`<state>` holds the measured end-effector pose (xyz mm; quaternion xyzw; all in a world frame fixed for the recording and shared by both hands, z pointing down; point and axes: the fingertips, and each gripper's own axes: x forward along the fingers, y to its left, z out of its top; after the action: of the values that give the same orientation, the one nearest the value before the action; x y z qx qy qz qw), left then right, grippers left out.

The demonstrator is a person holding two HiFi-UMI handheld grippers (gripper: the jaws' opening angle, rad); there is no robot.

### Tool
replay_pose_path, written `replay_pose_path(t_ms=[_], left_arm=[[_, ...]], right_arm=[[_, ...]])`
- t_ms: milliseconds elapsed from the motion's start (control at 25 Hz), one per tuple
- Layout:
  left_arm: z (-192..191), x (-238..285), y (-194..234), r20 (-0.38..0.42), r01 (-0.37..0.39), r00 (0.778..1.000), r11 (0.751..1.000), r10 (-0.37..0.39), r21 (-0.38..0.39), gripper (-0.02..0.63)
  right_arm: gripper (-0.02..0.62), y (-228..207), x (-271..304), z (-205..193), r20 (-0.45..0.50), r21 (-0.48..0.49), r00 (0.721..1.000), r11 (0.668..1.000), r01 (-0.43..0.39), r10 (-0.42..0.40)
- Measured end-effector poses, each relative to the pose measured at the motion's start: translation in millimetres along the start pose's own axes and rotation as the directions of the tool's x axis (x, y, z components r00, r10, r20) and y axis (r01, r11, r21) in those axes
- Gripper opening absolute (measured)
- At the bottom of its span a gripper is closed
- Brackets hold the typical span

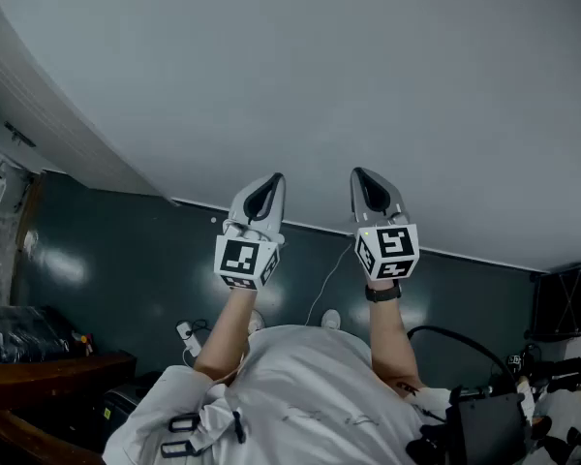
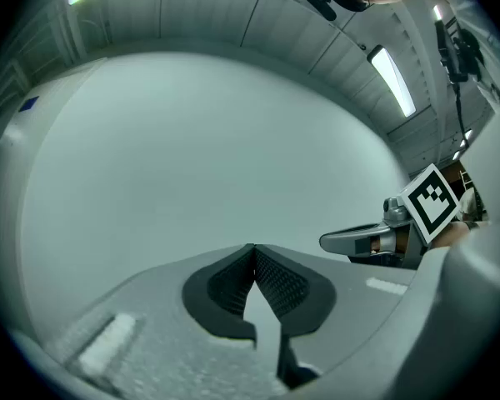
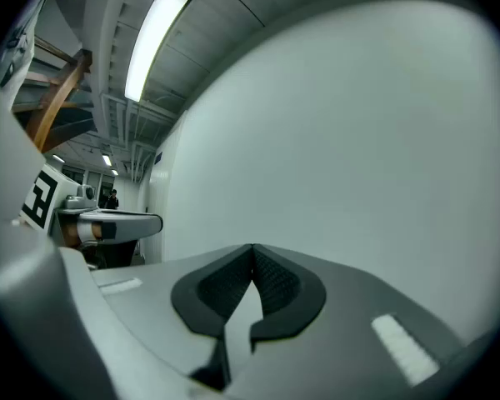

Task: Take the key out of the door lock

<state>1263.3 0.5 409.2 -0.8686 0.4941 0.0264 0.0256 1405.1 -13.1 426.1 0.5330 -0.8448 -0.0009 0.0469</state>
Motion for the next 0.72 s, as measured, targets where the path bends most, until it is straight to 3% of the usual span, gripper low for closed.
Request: replay_pose_path(t_ms=[240, 360, 600, 720], left_arm=[[3, -5, 5, 0.001, -0.023, 1.0, 1.0, 0.023, -0.001, 0.002], [3, -10, 12, -0.004, -0.071, 0.997, 0.997, 0.071, 0.007, 0.002], [5, -47, 48, -0.03, -0.221, 0.975, 0.975, 0.222, 0.029, 0.002], [8, -94, 81, -0.042, -0.358, 0.932, 0.933, 0.359, 0.047, 0.002]], right_arm=[[-0.002, 0, 4, -5, -0.028, 0.023, 1.0, 1.0, -0.009, 0.009], [-0.002, 5, 18, -8, -0.046, 0.053, 0.998, 0.997, -0.051, 0.053], [-0.002, 60, 61, -5, -0.048, 0.079, 0.972, 0.971, -0.225, 0.229], [-0.002, 127, 86, -1, -0.04, 0.076, 0.921, 0.92, -0.384, 0.387]])
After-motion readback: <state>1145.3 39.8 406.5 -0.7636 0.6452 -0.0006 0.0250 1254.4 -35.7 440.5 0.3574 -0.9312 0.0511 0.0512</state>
